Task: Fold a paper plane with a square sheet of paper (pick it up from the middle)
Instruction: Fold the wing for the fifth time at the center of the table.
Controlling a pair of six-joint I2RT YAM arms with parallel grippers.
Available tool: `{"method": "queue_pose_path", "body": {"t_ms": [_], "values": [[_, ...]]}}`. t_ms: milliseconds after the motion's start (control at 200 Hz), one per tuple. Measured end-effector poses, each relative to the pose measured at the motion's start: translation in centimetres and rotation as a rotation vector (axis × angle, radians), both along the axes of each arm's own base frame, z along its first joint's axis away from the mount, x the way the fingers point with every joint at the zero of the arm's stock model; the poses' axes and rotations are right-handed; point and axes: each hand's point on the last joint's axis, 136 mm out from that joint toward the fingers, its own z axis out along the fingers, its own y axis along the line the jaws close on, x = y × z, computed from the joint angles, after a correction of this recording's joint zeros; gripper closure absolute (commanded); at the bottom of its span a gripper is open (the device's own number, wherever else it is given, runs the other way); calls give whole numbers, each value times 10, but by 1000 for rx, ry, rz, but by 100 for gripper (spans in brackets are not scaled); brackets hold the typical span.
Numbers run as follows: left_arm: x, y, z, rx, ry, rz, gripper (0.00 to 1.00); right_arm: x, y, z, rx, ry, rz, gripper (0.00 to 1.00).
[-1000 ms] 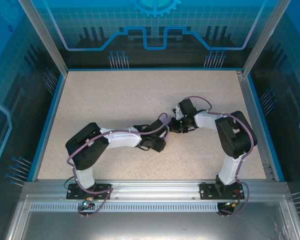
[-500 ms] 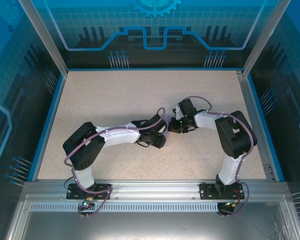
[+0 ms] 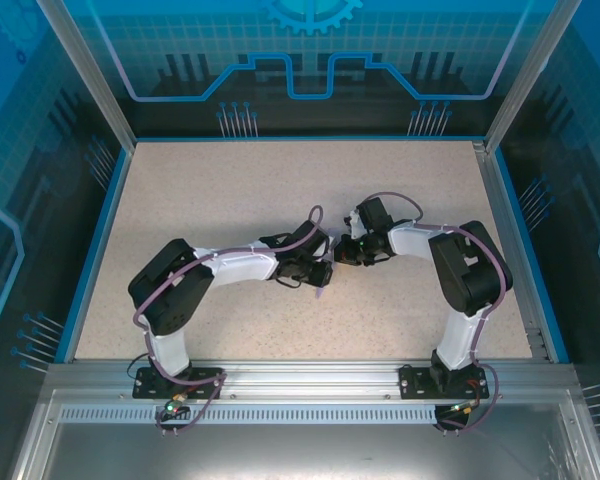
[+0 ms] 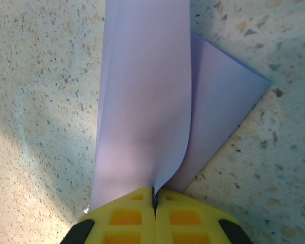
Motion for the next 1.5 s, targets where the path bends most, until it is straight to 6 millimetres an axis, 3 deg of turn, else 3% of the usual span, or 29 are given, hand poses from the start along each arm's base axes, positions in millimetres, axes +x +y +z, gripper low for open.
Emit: {"method": "queue_pose_path", "body": {"t_ms": [445, 680, 925, 1230, 1496], "values": [[-1, -5, -6, -21, 25, 10, 87, 2, 2, -1, 10, -4, 0, 97], [-2, -6, -19, -19, 39, 6, 87, 2, 1, -1, 17, 5, -7, 97], [-4, -11, -15, -52, 53, 5, 86, 2, 2, -1, 24, 8, -6, 98], [-12, 11, 12, -72, -11, 63, 87, 2, 1, -1, 25, 8, -7, 98], [-10, 14, -1, -63, -10, 86, 87, 2, 1, -2, 28, 7, -7, 98]]}}
